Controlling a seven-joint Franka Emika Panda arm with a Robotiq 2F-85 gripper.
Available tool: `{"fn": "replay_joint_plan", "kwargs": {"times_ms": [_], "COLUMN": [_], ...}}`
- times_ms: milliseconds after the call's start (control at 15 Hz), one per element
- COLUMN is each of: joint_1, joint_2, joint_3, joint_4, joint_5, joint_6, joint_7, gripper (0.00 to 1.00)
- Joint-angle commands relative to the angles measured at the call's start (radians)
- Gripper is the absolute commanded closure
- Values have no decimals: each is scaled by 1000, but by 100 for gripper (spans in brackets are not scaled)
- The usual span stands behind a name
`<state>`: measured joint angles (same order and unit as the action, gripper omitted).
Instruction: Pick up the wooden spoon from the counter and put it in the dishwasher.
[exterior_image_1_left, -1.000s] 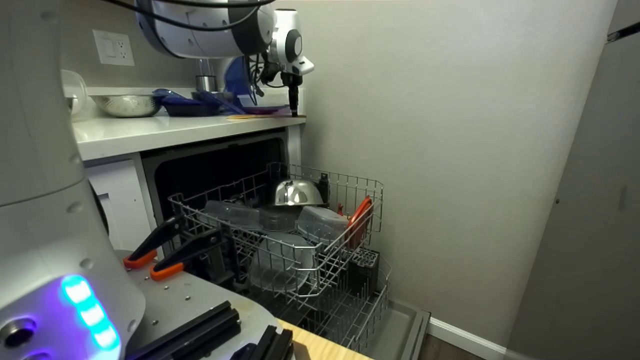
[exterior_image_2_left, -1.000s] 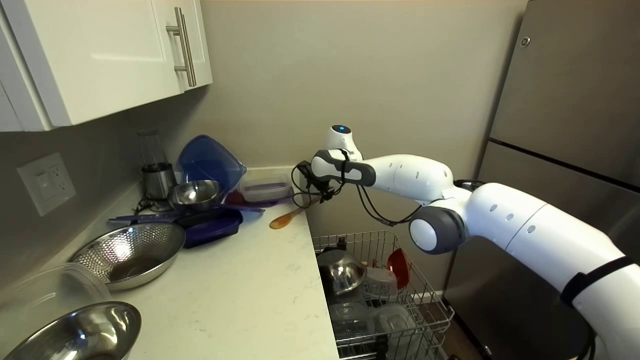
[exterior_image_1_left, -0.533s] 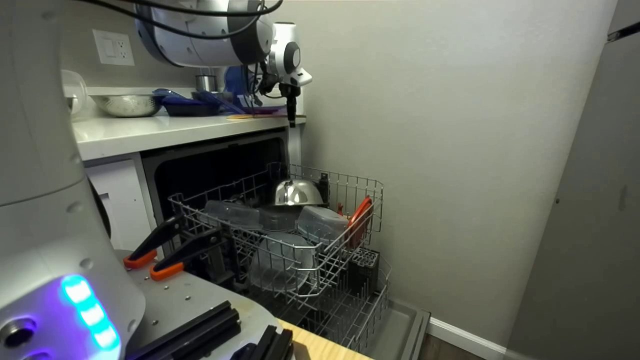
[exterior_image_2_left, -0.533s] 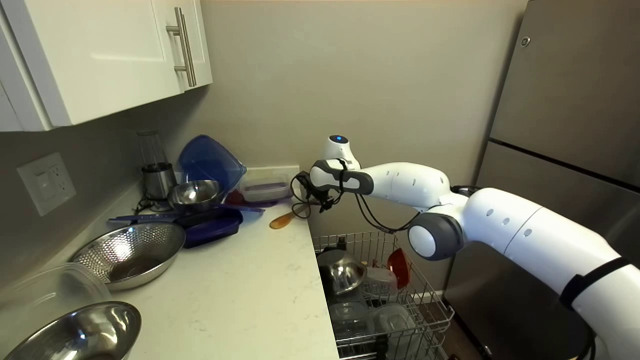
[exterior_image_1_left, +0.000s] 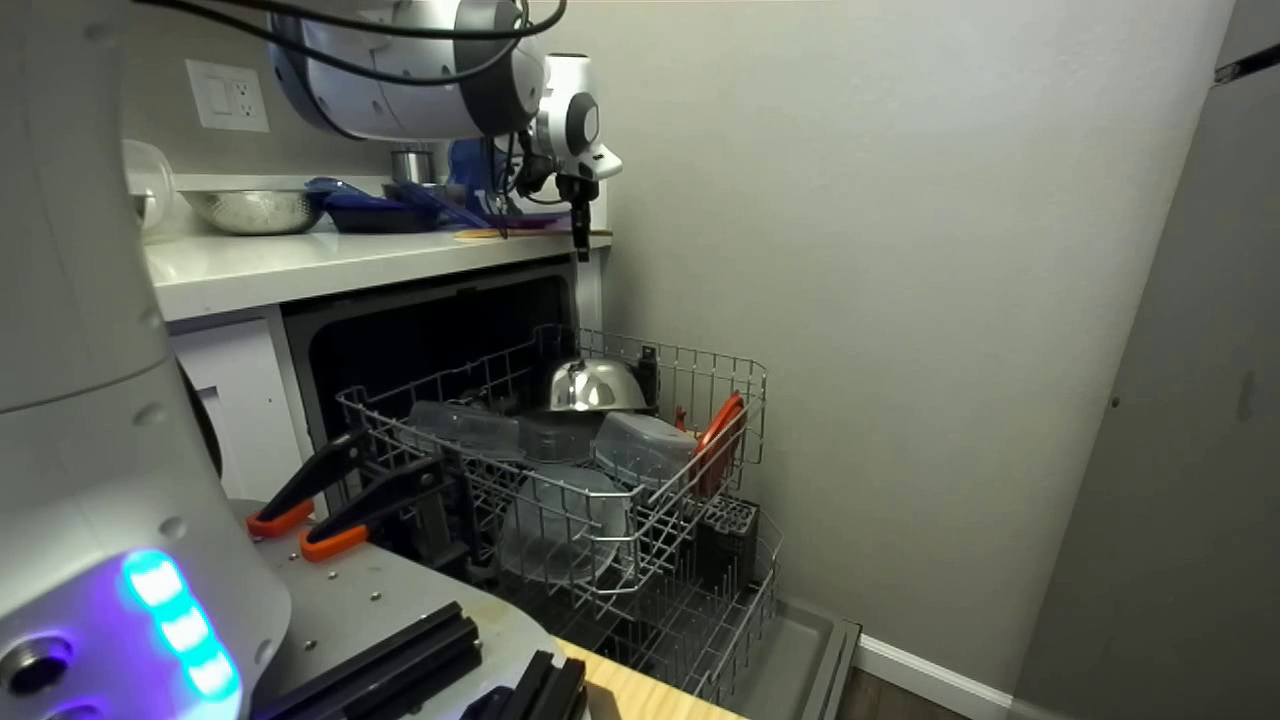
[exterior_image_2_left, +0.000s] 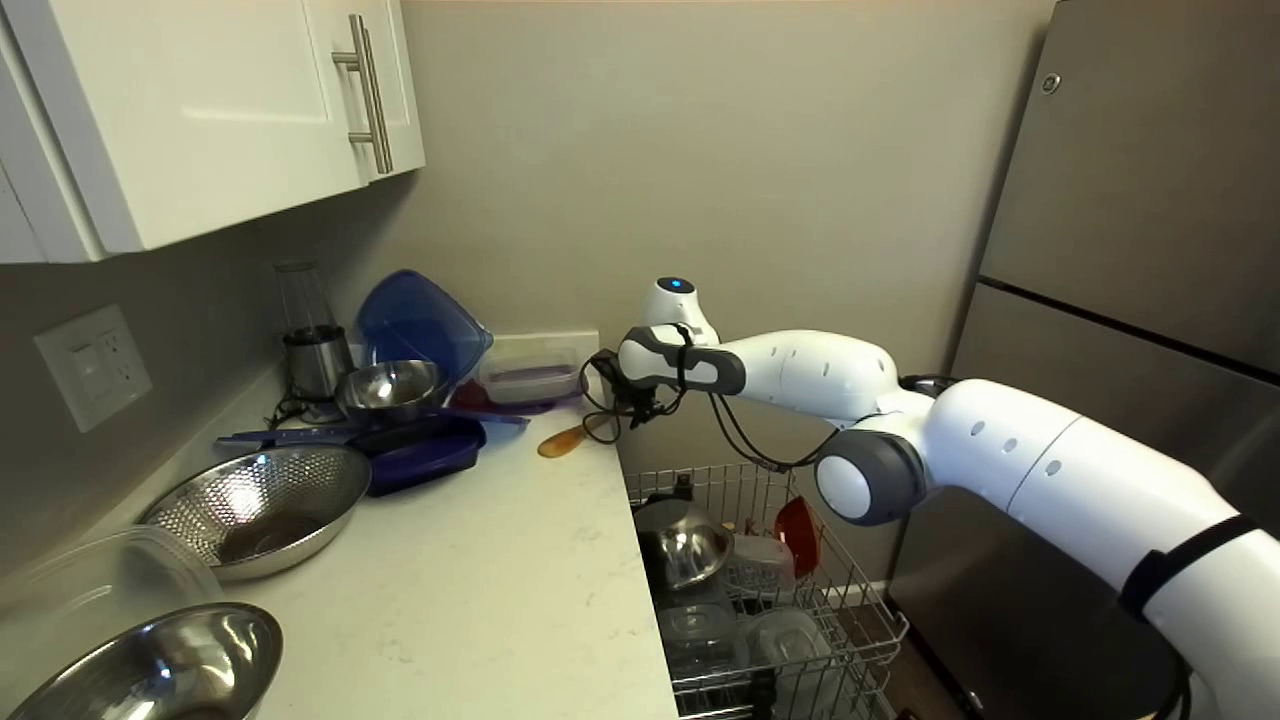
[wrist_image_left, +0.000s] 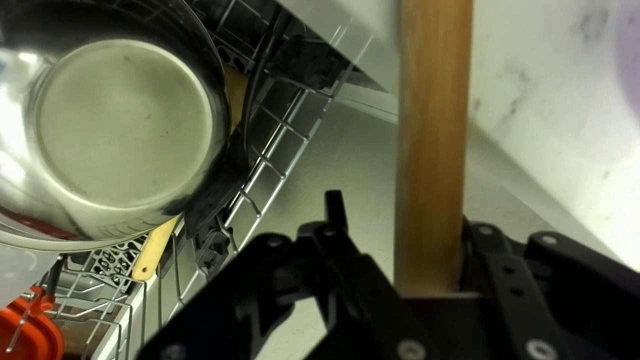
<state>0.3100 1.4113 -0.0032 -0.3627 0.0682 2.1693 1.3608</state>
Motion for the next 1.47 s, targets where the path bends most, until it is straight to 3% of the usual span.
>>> {"fn": "replay_joint_plan", "kwargs": {"times_ms": [0,133,267,600,733,800,933,1400], "joint_1": [0,-1,-2,-4,-14,-21,-18,-2], "joint_2": [-3,-5,-6,-11,-35,-62,-102,-275], "joint_3": [6,6,6,10,57,98,110,87], "joint_4": [-6,-7,-7,-7,-9,-15,-21,-23], "joint_5": [-5,-5,-5,-2,32,58,55,23], "joint_6": [13,9,6,0,-35,-89,-177,-535], "joint_7": [35,33,33,27,-40,-96,-131,-128], "gripper": [82,95,100,99,99,99,99,99]}}
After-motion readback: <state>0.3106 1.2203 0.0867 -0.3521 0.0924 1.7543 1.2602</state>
